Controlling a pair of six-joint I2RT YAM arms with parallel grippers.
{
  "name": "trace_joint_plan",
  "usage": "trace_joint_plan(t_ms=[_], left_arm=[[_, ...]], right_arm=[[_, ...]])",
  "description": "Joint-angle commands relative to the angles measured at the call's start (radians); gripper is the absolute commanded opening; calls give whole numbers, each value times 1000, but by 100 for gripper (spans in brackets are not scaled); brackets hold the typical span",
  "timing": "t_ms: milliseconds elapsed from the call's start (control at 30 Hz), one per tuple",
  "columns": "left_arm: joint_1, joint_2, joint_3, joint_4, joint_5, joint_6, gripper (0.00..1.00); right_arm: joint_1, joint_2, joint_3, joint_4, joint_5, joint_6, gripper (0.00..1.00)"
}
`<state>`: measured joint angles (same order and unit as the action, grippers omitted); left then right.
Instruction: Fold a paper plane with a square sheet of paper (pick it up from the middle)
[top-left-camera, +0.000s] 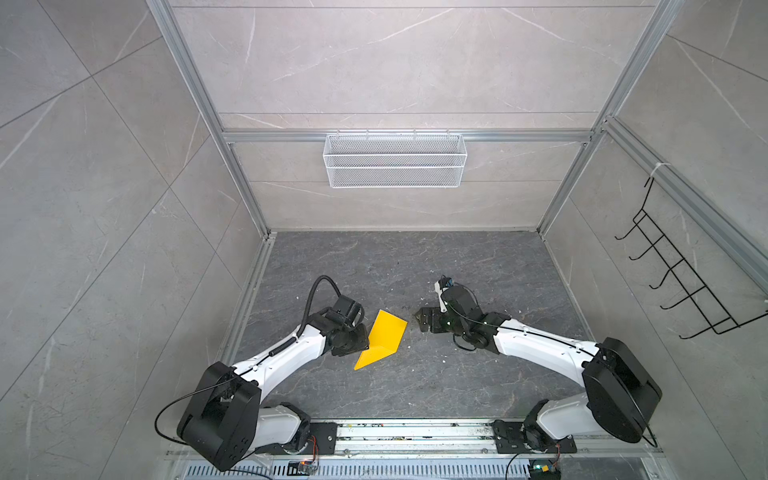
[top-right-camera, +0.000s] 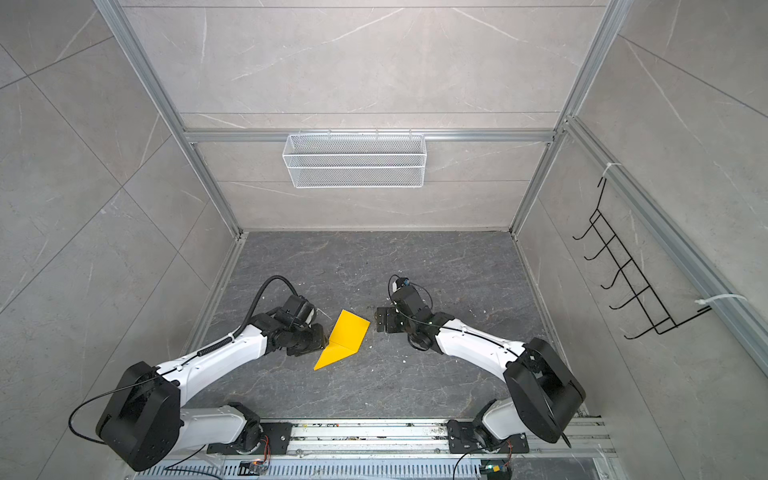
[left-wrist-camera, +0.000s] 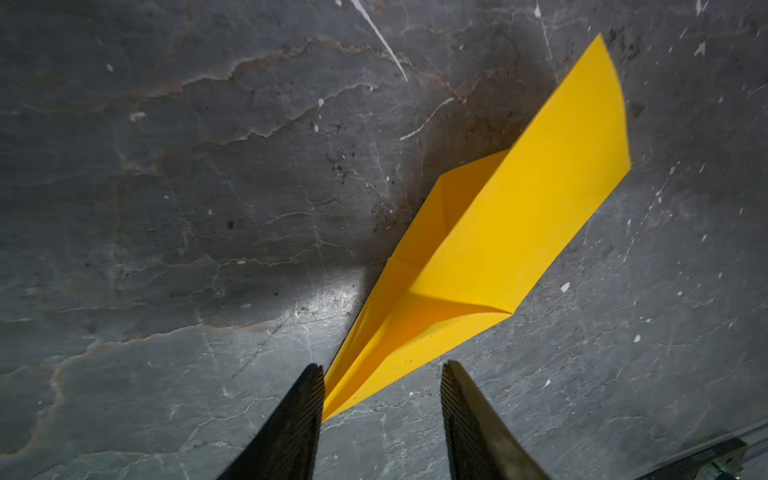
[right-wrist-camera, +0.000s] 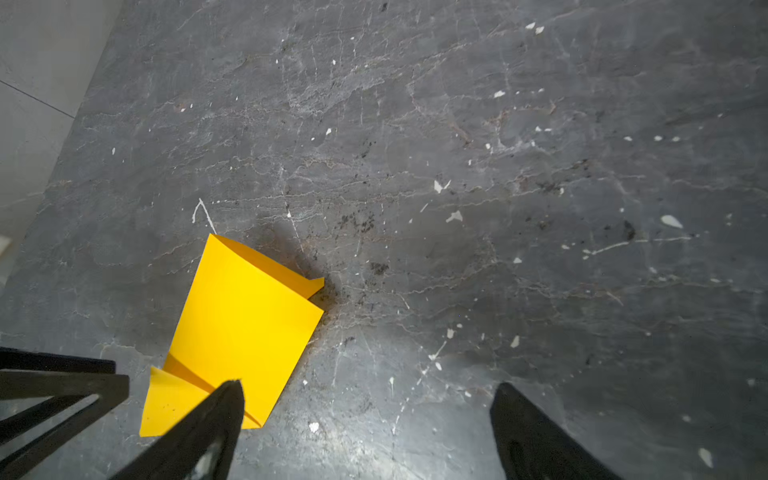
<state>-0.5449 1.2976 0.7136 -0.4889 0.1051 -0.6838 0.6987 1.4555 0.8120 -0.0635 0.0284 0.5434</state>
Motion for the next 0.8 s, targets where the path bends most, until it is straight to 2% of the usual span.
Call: trace_joint_plan(t_ms=[0, 333, 567, 767], left_arm=[[2, -20, 0, 44, 6, 25, 45], [2, 126, 52, 71, 26, 27, 26], [2, 203, 88, 31, -17, 6, 17], [1, 242, 96, 24, -9, -13, 14]], right_arm=[[-4, 26, 33, 8, -30, 16, 95], [-4, 48, 38, 37, -144, 44, 94], [-4, 97, 32, 92, -425, 128, 91], [-4, 172, 56, 97, -582, 241, 83]])
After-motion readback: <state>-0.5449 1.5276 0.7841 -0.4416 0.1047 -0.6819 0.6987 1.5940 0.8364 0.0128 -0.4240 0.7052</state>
